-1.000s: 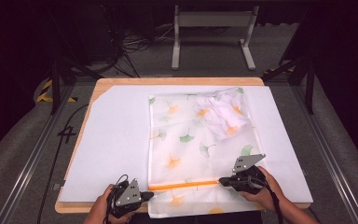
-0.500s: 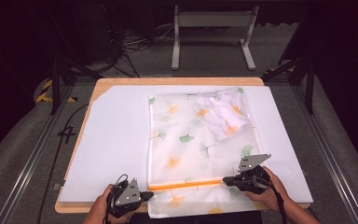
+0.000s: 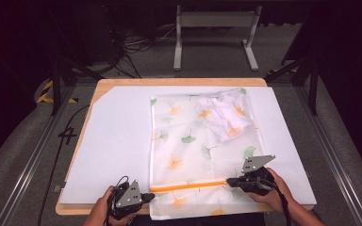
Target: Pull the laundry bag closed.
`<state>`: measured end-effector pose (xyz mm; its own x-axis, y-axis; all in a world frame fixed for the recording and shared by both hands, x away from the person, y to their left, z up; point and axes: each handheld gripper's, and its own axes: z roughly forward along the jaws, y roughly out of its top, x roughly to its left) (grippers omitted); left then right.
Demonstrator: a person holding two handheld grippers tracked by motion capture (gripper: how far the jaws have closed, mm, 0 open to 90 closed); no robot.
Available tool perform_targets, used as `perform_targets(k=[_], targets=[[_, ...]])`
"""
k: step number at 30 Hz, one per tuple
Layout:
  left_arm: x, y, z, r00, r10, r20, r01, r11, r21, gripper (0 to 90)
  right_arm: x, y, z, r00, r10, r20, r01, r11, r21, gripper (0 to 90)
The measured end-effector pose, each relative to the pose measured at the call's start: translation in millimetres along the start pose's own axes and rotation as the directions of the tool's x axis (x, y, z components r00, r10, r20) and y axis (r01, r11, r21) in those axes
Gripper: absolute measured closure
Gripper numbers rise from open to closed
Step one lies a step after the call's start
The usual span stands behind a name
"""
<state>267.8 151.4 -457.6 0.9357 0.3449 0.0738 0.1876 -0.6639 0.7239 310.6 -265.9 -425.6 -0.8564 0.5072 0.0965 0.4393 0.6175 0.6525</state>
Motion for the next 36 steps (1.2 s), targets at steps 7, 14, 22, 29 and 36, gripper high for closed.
perform_targets(k=[7, 14, 22, 29, 36], targets=[[0.0, -0.1, 0.1, 1.0, -0.001, 0.0, 0.001, 1.0, -0.001, 90.0, -0.2, -1.5, -2.1, 1.0, 0.001, 0.006, -0.001, 1.0, 0.003, 90.0], [0.1, -0.2, 0.1, 1.0, -0.003, 0.001, 0.003, 1.0, -0.002, 90.0, -2.3, -5.3, -6.4, 0.9999, 0.012, 0.009, -0.012, 1.0, -0.002, 90.0], [0.0, -0.3, 0.1, 1.0, -0.004, 0.0, 0.004, 1.0, -0.003, 90.0, -4.8, -9.2, -9.5, 0.9996, 0.024, 0.014, -0.024, 1.0, -0.006, 90.0], [-0.1, -0.2, 0.1, 1.0, -0.004, 0.0, 0.004, 1.0, -0.002, 90.0, -6.0, -12.1, -12.7, 0.9992, 0.028, 0.028, -0.028, 1.0, -0.006, 90.0], [-0.1, -0.3, 0.1, 1.0, -0.005, 0.0, 0.005, 1.0, -0.003, 90.0, -7.9, -15.6, -16.4, 0.9988, 0.036, 0.034, -0.036, 0.999, -0.007, 90.0]])
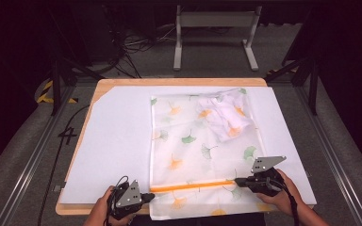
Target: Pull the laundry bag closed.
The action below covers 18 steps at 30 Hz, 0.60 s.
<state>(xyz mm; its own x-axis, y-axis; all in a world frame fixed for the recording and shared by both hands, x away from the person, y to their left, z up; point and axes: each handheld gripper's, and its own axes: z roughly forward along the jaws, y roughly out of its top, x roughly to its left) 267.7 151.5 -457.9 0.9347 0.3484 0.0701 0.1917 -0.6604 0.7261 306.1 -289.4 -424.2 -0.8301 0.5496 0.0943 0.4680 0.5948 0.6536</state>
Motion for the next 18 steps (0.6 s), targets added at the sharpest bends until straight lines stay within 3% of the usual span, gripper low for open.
perform_targets(k=[18], targets=[[0.3, -0.1, -0.2, 1.0, -0.001, 0.002, 0.001, 1.0, 0.002, 90.0, -2.8, -3.7, -6.8, 0.9998, 0.007, 0.018, -0.007, 1.0, -0.003, 90.0]])
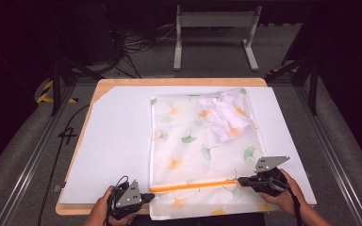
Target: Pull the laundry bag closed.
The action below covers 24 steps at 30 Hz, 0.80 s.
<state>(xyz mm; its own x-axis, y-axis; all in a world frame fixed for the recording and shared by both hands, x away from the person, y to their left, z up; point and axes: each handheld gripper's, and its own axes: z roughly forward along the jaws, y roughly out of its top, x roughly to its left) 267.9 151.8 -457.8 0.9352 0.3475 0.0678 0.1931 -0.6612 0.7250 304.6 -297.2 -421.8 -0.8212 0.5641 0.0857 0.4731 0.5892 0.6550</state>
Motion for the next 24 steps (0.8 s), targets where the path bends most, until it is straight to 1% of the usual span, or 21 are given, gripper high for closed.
perform_targets(k=[2, 13, 24], targets=[[-0.3, 0.1, 0.1, 1.0, -0.001, -0.002, 0.001, 1.0, 0.0, 90.0, -0.2, -0.9, -2.1, 1.0, 0.004, -0.003, -0.004, 1.0, -0.008, 90.0], [-0.1, -0.1, 0.0, 1.0, -0.001, -0.001, 0.001, 1.0, 0.0, 90.0, -4.2, -7.0, -6.7, 0.9997, 0.022, 0.012, -0.022, 1.0, -0.01, 90.0], [0.2, -0.2, 0.0, 1.0, -0.003, -0.001, 0.003, 1.0, -0.002, 90.0, -6.2, -10.3, -10.1, 0.9993, 0.025, 0.029, -0.025, 1.0, -0.007, 90.0]])
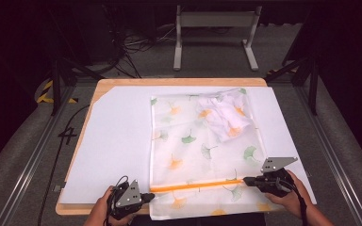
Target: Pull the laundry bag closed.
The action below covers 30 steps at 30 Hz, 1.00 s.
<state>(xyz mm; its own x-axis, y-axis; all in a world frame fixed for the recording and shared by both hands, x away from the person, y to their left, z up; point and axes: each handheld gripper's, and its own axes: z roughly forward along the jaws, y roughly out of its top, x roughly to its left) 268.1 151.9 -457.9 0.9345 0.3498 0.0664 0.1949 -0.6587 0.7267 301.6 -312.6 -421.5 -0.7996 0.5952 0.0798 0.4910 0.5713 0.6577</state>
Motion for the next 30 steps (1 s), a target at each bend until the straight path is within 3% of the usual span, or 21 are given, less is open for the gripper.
perform_targets(k=[30], targets=[[0.8, -1.0, 0.2, 0.9999, -0.006, 0.008, 0.006, 0.9999, -0.009, 90.0, -8.8, -8.7, -11.1, 0.9994, 0.024, 0.026, -0.024, 1.0, -0.005, 90.0]])
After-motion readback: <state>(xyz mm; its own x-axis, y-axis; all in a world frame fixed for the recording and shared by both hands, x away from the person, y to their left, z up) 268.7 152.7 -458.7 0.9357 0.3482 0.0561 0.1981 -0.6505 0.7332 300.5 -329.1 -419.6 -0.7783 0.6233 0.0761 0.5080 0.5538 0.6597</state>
